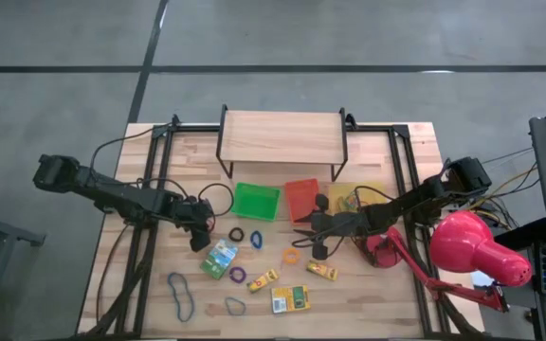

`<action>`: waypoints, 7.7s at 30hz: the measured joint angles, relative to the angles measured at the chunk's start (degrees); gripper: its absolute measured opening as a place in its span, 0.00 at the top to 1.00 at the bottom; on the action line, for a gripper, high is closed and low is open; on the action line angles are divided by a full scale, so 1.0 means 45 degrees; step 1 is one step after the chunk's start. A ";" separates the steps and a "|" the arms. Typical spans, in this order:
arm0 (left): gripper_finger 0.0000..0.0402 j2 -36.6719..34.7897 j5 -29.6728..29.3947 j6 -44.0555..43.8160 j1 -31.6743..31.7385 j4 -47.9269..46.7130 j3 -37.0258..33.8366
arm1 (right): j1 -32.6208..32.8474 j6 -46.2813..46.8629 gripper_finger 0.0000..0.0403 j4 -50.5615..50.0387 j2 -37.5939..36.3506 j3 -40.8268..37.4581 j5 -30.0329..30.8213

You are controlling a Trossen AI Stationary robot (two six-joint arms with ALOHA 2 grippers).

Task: Pick & Place Office Desk Supplies
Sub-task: Put the red rubber band into the yellow bin

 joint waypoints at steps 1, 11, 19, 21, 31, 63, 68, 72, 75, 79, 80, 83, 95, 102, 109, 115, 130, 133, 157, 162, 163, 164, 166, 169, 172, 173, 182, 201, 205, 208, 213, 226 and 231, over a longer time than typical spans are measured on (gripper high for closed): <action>0.78 0.0000 -0.0005 0.0000 0.0002 0.0000 0.0000 | 0.0003 0.0000 0.68 0.0003 0.0000 0.0000 0.0001; 0.99 0.0019 0.0039 -0.0136 0.0010 0.0151 -0.0005 | 0.0003 -0.0003 0.69 -0.0001 0.0000 0.0000 0.0001; 1.00 0.0015 0.0087 -0.0136 0.0005 0.0175 -0.0005 | 0.0003 -0.0001 0.72 0.0001 0.0000 -0.0003 0.0002; 1.00 0.0013 0.0087 -0.0136 0.0000 0.0175 -0.0005 | 0.0004 -0.0001 0.72 0.0002 0.0000 0.0000 -0.0002; 1.00 0.0010 0.0092 -0.0131 0.0000 0.0183 -0.0005 | 0.0000 -0.0002 0.70 -0.0001 0.0000 0.0000 0.0000; 1.00 -0.0567 0.0321 0.0534 -0.0050 -0.1503 0.3307 | 0.0005 -0.0003 0.73 0.0000 0.0000 -0.0001 0.0000; 1.00 -0.0622 0.0031 0.1379 -0.0195 -0.1238 0.3996 | 0.0004 -0.0002 0.72 0.0004 0.0000 -0.0002 0.0002; 1.00 -0.0622 -0.0459 0.2172 -0.0377 -0.0501 0.4477 | 0.0002 -0.0002 0.71 -0.0004 0.0000 0.0000 0.0001; 1.00 -0.0622 -0.0931 0.2765 -0.0513 0.0236 0.4731 | 0.0001 0.0001 0.70 -0.0001 0.0000 -0.0002 0.0002; 1.00 -0.0622 -0.1386 0.3250 -0.0563 0.1608 0.4748 | 0.0001 0.0001 0.69 -0.0001 0.0000 -0.0004 0.0003; 1.00 -0.0622 -0.1454 0.3332 -0.0563 0.1883 0.4741 | 0.0005 0.0001 0.69 -0.0001 0.0000 0.0000 -0.0001; 1.00 -0.0602 -0.1603 0.3612 -0.0563 0.2585 0.4734 | 0.0002 0.0000 0.69 -0.0001 0.0000 0.0000 0.0003; 1.00 -0.0379 -0.1593 0.4435 -0.0583 0.8110 0.2911 | 0.0000 -0.0003 0.73 -0.0005 0.0000 0.0000 0.0003; 1.00 0.0992 -0.1812 0.4651 -0.0583 1.1095 0.2037 | 0.0005 0.0001 0.74 -0.0006 0.0000 -0.0005 -0.0001; 1.00 0.3287 -0.2259 0.4662 -0.0573 1.2687 0.2119 | 0.0004 0.0000 0.73 0.0001 0.0000 -0.0001 -0.0002; 1.00 0.5249 -0.2259 0.4619 -0.0575 1.2716 0.3040 | 0.0001 -0.0003 0.72 -0.0005 0.0000 -0.0005 -0.0001; 1.00 0.8487 -0.2006 0.4575 -0.0583 1.2108 0.5100 | 0.0001 -0.0003 0.75 0.0003 0.0000 0.0000 0.0002; 1.00 0.8821 -0.2011 0.4579 -0.0583 1.1992 0.5110 | 0.0002 -0.0001 0.74 0.0003 0.0000 -0.0002 0.0001; 1.00 1.0326 -0.2001 0.4192 -0.0573 1.1571 0.5228 | 0.0000 -0.0003 0.76 -0.0001 0.0000 -0.0005 0.0003; 0.97 1.0312 -0.2003 0.4192 -0.0573 1.1517 0.5265 | 0.0000 -0.0001 0.75 0.0004 0.0000 -0.0005 0.0002; 0.96 1.0312 -0.2003 0.4192 -0.0573 1.1525 0.5260 | 0.0000 -0.0003 0.75 -0.0001 0.0000 -0.0005 0.0000; 0.95 1.0312 -0.2001 0.4192 -0.0573 1.1531 0.5260 | 0.0000 0.0001 0.75 0.0004 0.0000 -0.0005 0.0003; 0.92 1.0307 -0.2001 0.4197 -0.0578 1.1536 0.5260 | 0.0001 0.0000 0.75 0.0001 0.0000 -0.0005 -0.0001; 0.89 1.0307 -0.2002 0.4197 -0.0578 1.1546 0.5258 | 0.0001 0.0000 0.75 -0.0001 0.0000 -0.0005 0.0003; 0.86 1.0307 -0.2001 0.4192 -0.0578 1.1560 0.5251 | 0.0000 -0.0003 0.77 0.0004 0.0000 -0.0005 -0.0002; 0.84 1.0307 -0.2001 0.4189 -0.0578 1.1557 0.5253 | 0.0000 -0.0004 0.77 0.0000 0.0000 -0.0005 0.0000; 0.68 1.0302 -0.1802 0.4203 -0.0583 1.1542 0.5325 | 0.0000 -0.0004 0.79 0.0000 0.0000 -0.0005 0.0000; 0.59 1.0249 -0.1773 0.4226 -0.0591 1.1524 0.5323 | 0.0000 -0.0004 0.78 -0.0001 0.0000 -0.0005 0.0003; 0.59 0.9796 -0.1773 0.4333 -0.0679 1.1394 0.5323 | 0.0000 0.0001 0.80 0.0002 0.0000 -0.0005 -0.0002; 0.59 0.9145 -0.1771 0.4400 -0.0729 1.0842 0.5321 | 0.0000 -0.0001 0.81 -0.0002 0.0000 -0.0005 -0.0002; 0.59 0.7644 -0.1782 0.4629 -0.0753 0.9120 0.5314 | 0.0000 0.0000 0.80 0.0000 0.0000 -0.0005 0.0003; 0.59 0.2204 -0.2089 0.6030 -0.0930 0.5638 0.5206 | 0.0003 -0.0001 0.78 -0.0003 0.0000 -0.0005 -0.0002; 0.59 0.0087 -0.2131 0.7210 -0.1443 0.5812 0.4547 | 0.0000 -0.0004 0.81 0.0008 0.0000 -0.0005 0.0003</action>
